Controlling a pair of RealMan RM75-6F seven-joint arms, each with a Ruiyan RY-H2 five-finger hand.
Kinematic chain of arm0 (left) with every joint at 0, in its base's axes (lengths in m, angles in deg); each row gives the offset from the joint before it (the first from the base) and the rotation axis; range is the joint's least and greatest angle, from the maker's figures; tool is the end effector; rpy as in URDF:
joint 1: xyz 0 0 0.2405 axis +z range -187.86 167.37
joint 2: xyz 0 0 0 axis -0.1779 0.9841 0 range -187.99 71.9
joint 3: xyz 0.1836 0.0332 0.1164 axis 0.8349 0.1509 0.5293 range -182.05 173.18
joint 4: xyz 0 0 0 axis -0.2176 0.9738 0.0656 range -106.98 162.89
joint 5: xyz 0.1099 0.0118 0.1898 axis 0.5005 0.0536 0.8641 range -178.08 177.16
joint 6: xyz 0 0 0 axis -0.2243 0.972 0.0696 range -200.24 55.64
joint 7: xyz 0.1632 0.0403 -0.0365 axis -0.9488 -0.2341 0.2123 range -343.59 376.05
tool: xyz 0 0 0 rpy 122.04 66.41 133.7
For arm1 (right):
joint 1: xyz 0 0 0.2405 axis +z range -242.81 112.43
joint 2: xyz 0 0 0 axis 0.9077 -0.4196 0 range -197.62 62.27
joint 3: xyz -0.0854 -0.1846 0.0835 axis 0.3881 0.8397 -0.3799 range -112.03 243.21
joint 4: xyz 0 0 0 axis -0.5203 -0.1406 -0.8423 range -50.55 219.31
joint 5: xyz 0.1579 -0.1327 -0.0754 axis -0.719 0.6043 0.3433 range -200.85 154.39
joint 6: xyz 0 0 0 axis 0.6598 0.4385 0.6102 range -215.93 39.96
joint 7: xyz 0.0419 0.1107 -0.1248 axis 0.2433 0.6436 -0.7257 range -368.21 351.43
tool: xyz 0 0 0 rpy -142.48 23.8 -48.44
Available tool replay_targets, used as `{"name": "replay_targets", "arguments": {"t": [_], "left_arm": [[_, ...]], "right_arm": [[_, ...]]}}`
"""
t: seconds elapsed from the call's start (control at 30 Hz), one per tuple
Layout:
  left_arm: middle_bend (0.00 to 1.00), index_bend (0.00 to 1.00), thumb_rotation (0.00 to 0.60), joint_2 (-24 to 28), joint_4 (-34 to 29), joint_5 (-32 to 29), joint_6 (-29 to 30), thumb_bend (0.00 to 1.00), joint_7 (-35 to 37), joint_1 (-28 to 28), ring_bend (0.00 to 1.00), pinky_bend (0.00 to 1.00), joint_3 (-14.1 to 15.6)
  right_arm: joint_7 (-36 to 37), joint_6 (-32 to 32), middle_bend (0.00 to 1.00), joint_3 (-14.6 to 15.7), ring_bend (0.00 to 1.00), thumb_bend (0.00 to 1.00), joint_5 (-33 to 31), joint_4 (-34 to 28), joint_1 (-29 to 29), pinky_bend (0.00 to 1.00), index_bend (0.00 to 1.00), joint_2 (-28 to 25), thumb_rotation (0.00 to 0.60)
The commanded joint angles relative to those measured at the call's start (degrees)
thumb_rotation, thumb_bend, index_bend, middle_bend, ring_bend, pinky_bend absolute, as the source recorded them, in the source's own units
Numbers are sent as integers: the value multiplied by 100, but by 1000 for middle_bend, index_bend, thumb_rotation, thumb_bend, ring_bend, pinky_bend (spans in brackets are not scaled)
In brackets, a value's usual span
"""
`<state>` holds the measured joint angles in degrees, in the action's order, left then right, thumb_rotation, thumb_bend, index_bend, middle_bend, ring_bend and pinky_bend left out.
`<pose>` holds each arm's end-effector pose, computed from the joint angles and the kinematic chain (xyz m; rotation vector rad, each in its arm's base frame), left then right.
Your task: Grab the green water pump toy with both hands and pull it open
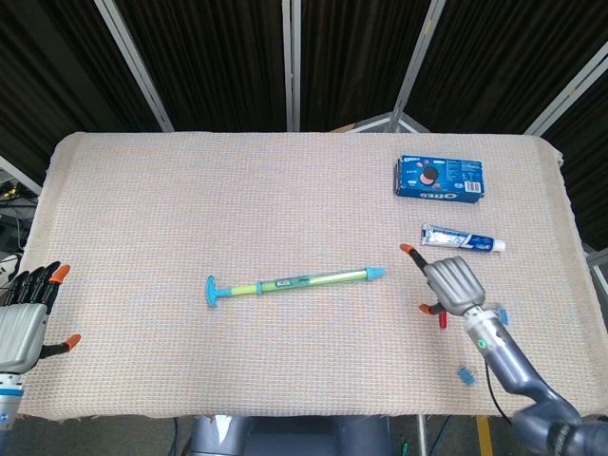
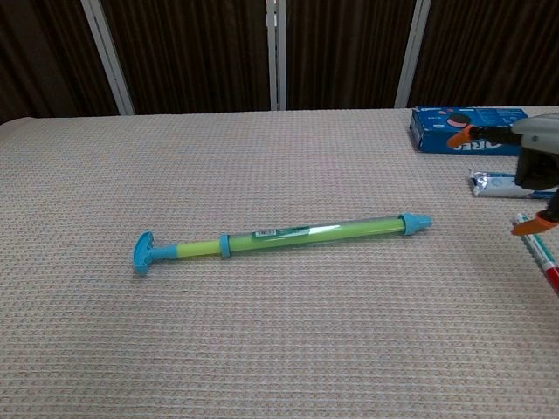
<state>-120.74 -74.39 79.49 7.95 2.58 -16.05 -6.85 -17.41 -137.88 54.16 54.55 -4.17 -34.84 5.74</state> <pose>-0.2654 0.2052 0.1151 -1.4229 -0.9455 -0.7469 -0.1884 -0.3320 0.0284 1.8670 -0.9440 0.8254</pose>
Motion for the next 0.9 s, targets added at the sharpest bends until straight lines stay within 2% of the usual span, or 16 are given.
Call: {"name": "replay_targets", "arguments": {"t": [0.03, 0.27, 0.43, 0.63, 0.9], "left_arm": [[0, 0, 600, -35, 41, -84, -48, 0, -48, -31, 0, 0, -26], [0, 0, 600, -70, 66, -202, -92, 0, -101, -64, 0, 0, -49], [0, 0, 600, -82, 65, -227, -105, 0, -132, -75, 0, 0, -40], [0, 0, 600, -74, 57, -218, -116, 0, -109, -89, 0, 0, -19], [0, 0, 600, -66, 52, -224, -115, 0, -87, -107, 0, 0, -15]], "right_arm": [[197, 491, 1000, -178, 999, 0, -342, 601, 544, 1000, 97, 609, 600], [273, 545, 1000, -149, 1000, 0, -273, 973, 882, 1000, 259, 1177, 600], [192, 515, 1000, -92, 1000, 28, -240, 1167, 1011, 1000, 331, 1430, 600], [-245, 325, 1000, -23, 1000, 65, -381, 1805, 1164, 1000, 358, 2112, 600], [-389, 273, 1000, -31, 1000, 104, -443, 2202, 1365, 1000, 375, 2480, 600]]}}
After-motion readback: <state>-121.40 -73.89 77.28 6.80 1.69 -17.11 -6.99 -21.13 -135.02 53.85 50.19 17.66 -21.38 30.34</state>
